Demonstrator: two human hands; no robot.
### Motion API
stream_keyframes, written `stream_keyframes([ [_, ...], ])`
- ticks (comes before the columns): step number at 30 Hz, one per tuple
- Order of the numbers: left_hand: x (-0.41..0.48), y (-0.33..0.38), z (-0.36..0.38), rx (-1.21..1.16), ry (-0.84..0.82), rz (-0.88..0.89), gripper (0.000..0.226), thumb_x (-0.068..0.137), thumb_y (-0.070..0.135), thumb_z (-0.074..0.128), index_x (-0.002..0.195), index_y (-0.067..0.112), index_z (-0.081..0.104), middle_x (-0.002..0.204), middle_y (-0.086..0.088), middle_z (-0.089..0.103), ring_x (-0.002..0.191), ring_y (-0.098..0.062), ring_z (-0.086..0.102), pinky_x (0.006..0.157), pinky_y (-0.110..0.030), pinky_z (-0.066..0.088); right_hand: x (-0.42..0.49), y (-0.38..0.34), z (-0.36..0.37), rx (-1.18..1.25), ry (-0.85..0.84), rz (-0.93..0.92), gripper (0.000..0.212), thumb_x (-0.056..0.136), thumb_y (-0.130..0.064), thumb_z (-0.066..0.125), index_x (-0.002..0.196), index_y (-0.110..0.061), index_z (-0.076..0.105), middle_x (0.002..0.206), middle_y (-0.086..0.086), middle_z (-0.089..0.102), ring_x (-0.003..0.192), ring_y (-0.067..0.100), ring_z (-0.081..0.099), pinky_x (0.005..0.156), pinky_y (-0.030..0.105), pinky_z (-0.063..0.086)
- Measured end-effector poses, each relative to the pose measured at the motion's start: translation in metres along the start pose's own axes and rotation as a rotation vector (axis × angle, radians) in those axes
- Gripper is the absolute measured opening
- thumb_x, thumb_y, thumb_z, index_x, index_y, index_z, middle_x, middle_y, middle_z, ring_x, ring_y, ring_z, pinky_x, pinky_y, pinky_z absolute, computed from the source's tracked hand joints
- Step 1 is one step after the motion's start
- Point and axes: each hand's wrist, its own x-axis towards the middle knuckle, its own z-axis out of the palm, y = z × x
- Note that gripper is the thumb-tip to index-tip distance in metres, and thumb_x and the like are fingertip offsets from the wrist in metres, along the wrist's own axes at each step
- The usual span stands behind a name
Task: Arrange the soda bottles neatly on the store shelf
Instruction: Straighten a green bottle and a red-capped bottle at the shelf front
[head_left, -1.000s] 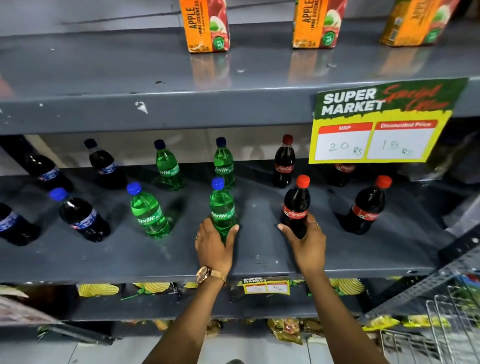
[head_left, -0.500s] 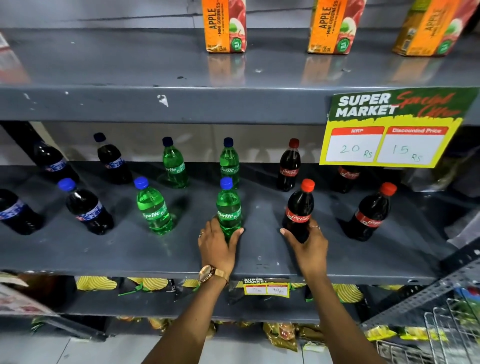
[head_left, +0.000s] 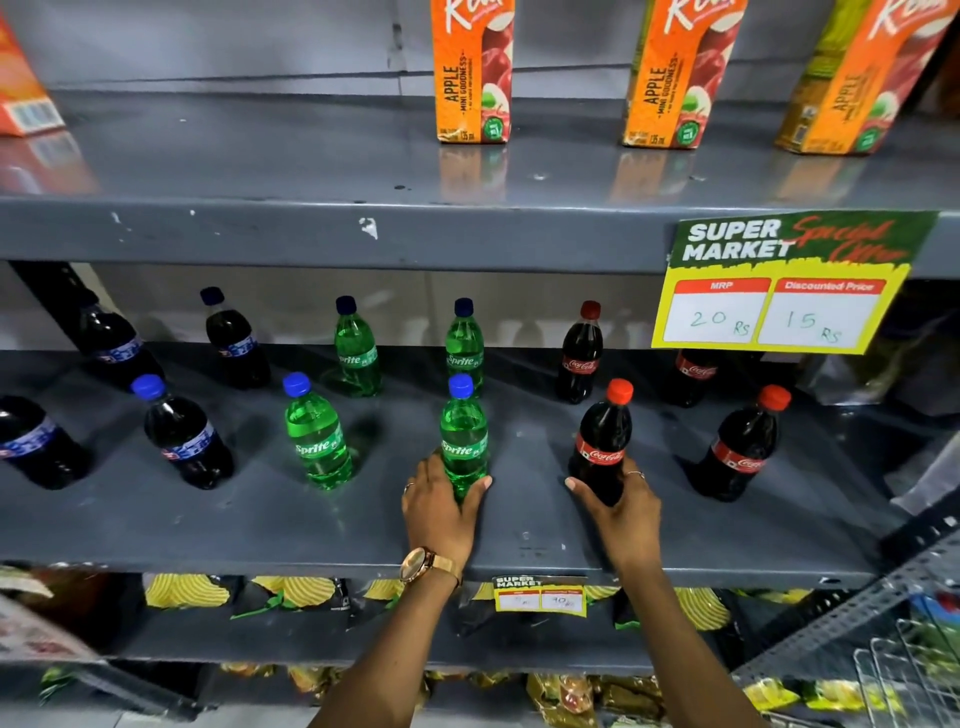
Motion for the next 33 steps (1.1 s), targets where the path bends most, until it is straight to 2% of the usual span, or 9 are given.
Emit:
stream_keyframes([
  [8, -0.0003, -0.0001, -0.0008, -0.022, -0.002, 0.012, 0.054, 0.078, 0.042, 0.068, 0.112, 0.006, 0.049, 0.108, -0.015, 0.058, 0.099, -0.036, 0.054, 0.092, -0.046, 0.039, 0.0002, 0.0015, 0.0002, 0.008, 0.003, 0.006, 0.050, 0.070, -0.033, 0.080, 0.110, -0.012, 0.059, 0.104, 0.010, 0.070, 0.097, 0.025, 0.064, 0.082, 0.035, 0.050],
  [12, 0.0001, 0.0001, 0.0001, -0.006, -0.008, 0.002, 0.054, 0.078, 0.043, 0.067, 0.113, 0.006, 0.049, 0.107, -0.015, 0.058, 0.099, -0.036, 0.054, 0.092, -0.047, 0.039, -0.0006, 0.0006, 0.0002, 0.015, -0.009, 0.002, 0.052, 0.069, -0.034, 0.080, 0.112, -0.012, 0.060, 0.105, 0.008, 0.071, 0.097, 0.022, 0.064, 0.081, 0.030, 0.048],
  [21, 0.0006, -0.0013, 0.0004, 0.011, -0.023, 0.000, 0.054, 0.079, 0.045, 0.065, 0.113, 0.007, 0.048, 0.109, -0.014, 0.058, 0.101, -0.036, 0.054, 0.093, -0.047, 0.039, -0.0023, -0.0041, 0.0019, 0.017, -0.018, 0.003, 0.052, 0.070, -0.034, 0.079, 0.112, -0.011, 0.058, 0.107, 0.009, 0.070, 0.097, 0.021, 0.063, 0.081, 0.028, 0.047],
  [33, 0.0006, -0.0027, 0.0007, 0.016, -0.028, 0.018, 0.055, 0.080, 0.045, 0.065, 0.115, 0.006, 0.047, 0.109, -0.015, 0.057, 0.101, -0.036, 0.053, 0.092, -0.047, 0.039, -0.0013, -0.0016, 0.0035, -0.007, -0.014, 0.020, 0.049, 0.071, -0.038, 0.078, 0.108, -0.014, 0.057, 0.103, 0.009, 0.069, 0.095, 0.023, 0.063, 0.084, 0.039, 0.053],
])
